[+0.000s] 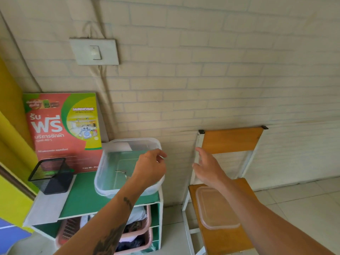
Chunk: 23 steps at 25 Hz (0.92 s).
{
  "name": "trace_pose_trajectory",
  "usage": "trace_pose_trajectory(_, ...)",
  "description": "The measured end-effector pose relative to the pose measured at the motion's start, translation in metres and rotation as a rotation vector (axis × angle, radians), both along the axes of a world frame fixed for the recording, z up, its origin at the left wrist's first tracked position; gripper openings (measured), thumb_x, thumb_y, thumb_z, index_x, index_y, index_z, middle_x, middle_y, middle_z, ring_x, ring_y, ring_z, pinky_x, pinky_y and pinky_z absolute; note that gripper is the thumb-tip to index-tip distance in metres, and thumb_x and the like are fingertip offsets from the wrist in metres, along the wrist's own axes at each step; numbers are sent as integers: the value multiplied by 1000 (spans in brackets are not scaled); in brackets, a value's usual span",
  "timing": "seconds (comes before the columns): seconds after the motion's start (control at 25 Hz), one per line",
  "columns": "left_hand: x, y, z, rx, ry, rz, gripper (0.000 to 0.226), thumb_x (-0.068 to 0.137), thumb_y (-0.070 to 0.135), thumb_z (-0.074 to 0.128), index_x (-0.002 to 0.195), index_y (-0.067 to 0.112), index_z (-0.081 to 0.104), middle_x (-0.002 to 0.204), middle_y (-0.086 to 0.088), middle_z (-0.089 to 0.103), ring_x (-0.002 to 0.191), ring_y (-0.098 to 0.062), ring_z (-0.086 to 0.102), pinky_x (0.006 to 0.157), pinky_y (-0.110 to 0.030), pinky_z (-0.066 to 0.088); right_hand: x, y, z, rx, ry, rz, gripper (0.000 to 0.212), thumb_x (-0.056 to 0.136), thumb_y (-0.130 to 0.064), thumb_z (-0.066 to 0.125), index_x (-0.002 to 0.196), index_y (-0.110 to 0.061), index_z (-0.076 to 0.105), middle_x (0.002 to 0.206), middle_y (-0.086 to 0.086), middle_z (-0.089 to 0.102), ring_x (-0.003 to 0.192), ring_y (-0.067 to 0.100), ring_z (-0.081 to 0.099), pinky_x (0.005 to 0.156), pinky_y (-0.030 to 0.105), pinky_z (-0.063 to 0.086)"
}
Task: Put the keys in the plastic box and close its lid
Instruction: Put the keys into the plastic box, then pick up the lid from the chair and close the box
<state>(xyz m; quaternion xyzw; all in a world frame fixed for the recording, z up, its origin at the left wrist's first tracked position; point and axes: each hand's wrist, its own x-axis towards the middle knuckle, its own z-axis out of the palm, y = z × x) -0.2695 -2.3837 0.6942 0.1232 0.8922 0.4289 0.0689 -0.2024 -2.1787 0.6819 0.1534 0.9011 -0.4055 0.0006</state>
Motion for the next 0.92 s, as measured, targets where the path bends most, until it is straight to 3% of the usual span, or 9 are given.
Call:
trace_pose_trajectory(0.2,33,80,-17,-47,-30,-76,31,85,20,46,101,30,70,93,6,70,77,-10,66,71,-27,58,45,68,-23,127,-90,39,63,95,-21,44,153,-25,20,157,4,27,141,23,32,108,37,33)
trace_pose_trajectory(0.32,58,131,-40,-93,-158,-90,31,83,18,45,97,29,70,95,3,70,75,-13,67,73,-30,59,71,119,-46,165,-194,44,64,95,-18,42,154,-21,17,158,6,25,142,25,32,110,38,35)
trace_pose_trajectory(0.44,76,173,-64,-93,-298,-20,29,69,29,48,90,30,69,93,3,70,76,-16,69,76,-35,60,88,167,-68,194,-274,88,65,95,-16,44,154,-21,19,158,7,27,142,26,32,111,41,35)
trace_pose_trajectory(0.52,86,196,-84,-110,-379,23,38,65,30,48,96,25,70,96,1,69,76,-18,69,75,-35,60,95,195,-83,194,-315,115,62,93,-15,45,151,-22,24,152,7,34,136,27,38,107,43,39)
trace_pose_trajectory(0.64,101,220,-113,-207,-464,46,40,74,15,46,107,21,68,105,-1,67,82,-17,64,72,-28,54,106,220,-107,194,-391,116,66,92,-15,48,151,-22,21,145,8,39,130,28,42,101,43,44)
trace_pose_trajectory(0.8,108,243,-149,-363,-528,136,37,71,16,51,106,23,62,84,9,54,69,-12,53,56,-24,40,116,233,-149,139,-458,112,62,90,-13,52,147,-21,28,137,8,46,122,25,48,97,41,49)
trace_pose_trajectory(0.92,100,260,-189,-395,-550,127,49,72,14,56,121,20,57,101,5,55,73,-10,52,51,-21,36,116,237,-192,93,-498,66,60,90,-14,54,145,-23,31,135,6,48,120,23,48,98,40,50)
